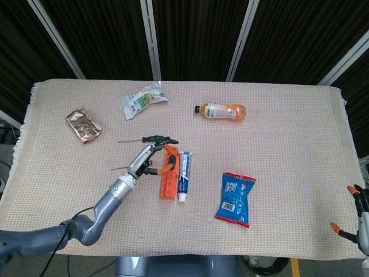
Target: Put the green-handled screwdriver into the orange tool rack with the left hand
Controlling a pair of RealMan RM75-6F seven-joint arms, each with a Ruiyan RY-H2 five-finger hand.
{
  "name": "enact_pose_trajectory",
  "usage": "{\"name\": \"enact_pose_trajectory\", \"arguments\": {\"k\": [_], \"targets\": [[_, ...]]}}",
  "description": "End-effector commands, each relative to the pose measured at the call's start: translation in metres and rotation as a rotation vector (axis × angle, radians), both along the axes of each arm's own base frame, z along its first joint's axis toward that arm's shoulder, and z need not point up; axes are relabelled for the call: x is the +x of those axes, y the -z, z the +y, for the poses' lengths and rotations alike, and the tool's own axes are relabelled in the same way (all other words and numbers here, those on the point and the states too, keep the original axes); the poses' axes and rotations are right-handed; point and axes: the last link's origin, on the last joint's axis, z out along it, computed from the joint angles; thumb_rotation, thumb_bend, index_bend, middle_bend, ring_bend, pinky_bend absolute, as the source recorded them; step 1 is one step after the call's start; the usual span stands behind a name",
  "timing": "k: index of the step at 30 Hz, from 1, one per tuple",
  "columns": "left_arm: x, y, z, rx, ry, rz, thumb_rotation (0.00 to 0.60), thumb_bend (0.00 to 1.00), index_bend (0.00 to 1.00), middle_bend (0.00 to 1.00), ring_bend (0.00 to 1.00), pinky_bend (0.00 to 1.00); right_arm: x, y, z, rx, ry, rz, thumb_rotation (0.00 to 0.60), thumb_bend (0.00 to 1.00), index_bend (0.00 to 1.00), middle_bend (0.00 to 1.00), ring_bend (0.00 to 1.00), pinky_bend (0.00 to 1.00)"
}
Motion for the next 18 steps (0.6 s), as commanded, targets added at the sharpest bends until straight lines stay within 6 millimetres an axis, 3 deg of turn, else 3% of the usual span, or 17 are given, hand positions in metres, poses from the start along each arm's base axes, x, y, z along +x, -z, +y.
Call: {"name": "enact_pose_trajectory", "arguments": {"k": [1, 15, 16, 18], "targets": [[-0.003, 0.003, -0.002, 0.025, 0.019, 0.037, 0.574, 0.41, 0.64, 0.16, 0.00, 0.00, 0.000, 0.000, 0.000, 0.001, 0.000, 0.000, 0.600, 0.00, 0.12, 0.08, 0.00, 0.01], [-0.008, 0.005, -0.007, 0.060, 0.047, 0.082, 0.542, 0.38, 0.59, 0.14, 0.00, 0.00, 0.000, -0.001, 0.001, -0.002, 0.000, 0.002, 0.600, 0.00, 0.12, 0.08, 0.00, 0.01], [-0.008, 0.005, -0.008, 0.065, 0.053, 0.092, 0.537, 0.37, 0.58, 0.14, 0.00, 0.00, -0.008, -0.036, 0.026, -0.076, 0.033, 0.079, 0.600, 0.00, 0.12, 0.08, 0.00, 0.01], [-0.008, 0.005, -0.008, 0.073, 0.052, 0.092, 0.518, 0.37, 0.55, 0.12, 0.00, 0.00, -0.005, -0.003, 0.001, -0.012, 0.007, 0.048, 0.600, 0.00, 0.12, 0.08, 0.00, 0.01]]}}
